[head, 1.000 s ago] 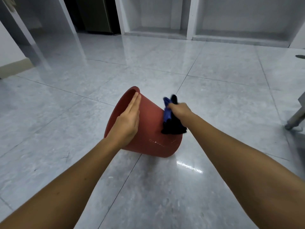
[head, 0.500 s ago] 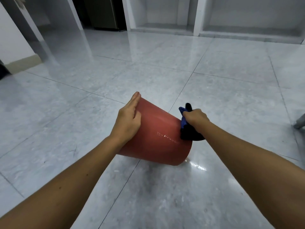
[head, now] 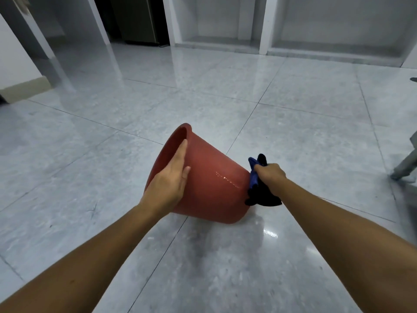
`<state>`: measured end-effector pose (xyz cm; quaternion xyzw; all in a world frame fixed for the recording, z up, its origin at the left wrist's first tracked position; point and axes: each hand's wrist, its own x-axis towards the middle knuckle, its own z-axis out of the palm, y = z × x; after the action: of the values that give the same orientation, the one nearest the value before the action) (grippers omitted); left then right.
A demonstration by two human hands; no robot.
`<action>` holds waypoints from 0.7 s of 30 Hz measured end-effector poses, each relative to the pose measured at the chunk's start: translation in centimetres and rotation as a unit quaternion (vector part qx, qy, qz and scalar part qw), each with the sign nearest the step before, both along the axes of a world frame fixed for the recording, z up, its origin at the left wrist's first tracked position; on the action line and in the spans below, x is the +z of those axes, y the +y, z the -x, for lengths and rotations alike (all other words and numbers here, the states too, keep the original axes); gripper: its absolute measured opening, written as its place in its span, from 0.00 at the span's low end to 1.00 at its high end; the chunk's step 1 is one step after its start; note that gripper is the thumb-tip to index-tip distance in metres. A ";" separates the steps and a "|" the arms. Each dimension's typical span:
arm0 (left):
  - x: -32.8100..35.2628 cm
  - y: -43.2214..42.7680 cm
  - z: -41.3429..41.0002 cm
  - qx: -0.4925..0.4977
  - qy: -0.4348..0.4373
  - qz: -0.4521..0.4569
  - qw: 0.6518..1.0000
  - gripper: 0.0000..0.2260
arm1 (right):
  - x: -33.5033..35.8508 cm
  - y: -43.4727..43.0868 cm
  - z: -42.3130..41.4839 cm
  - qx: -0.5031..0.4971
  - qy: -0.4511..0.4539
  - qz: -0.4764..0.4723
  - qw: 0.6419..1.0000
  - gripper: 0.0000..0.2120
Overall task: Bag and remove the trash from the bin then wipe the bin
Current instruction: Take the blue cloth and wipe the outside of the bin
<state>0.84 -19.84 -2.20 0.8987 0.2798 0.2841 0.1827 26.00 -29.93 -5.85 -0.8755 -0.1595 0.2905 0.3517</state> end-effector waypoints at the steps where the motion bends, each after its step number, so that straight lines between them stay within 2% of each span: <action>1: 0.0 0.2 0.0 0.008 -0.017 0.003 1.000 0.26 | 0.4 0.4 0.1 0.012 -0.004 -0.013 1.000 0.21; 3: 0.4 1.1 -0.7 0.007 -0.045 0.021 0.999 0.24 | 2.1 2.3 1.2 0.050 -0.040 -0.043 0.997 0.21; 7: 1.5 2.5 -2.5 0.016 -0.063 0.060 0.996 0.23 | 5.6 6.4 4.7 0.143 -0.059 -0.178 0.972 0.09; 10: 1.8 3.1 -3.1 0.025 -0.065 0.076 0.995 0.23 | 5.3 7.0 5.6 0.175 -0.079 -0.231 0.954 0.07; 12: 1.6 3.4 -3.1 0.027 -0.060 0.073 0.995 0.23 | 3.7 6.3 4.8 0.128 -0.091 -0.201 0.967 0.12; 15: 1.4 3.7 -2.8 0.031 -0.060 0.080 0.994 0.23 | 1.6 3.9 2.5 0.025 -0.078 -0.058 0.995 0.16; 17: 1.7 3.7 -3.1 0.019 -0.049 0.087 0.995 0.23 | 1.6 2.4 1.6 0.021 -0.060 -0.004 0.998 0.16; 19: 2.1 3.4 -4.1 0.000 -0.038 0.098 0.994 0.23 | 2.8 2.5 1.8 0.060 -0.062 -0.035 0.996 0.14; 21: 2.8 2.7 -6.1 -0.002 -0.035 0.089 0.995 0.23 | 4.8 4.0 2.5 0.087 -0.055 -0.123 0.987 0.11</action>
<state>6.91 -17.14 0.59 0.8689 0.2959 0.2887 0.2723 23.48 -25.96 -1.01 -0.8231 -0.2887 0.2500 0.4203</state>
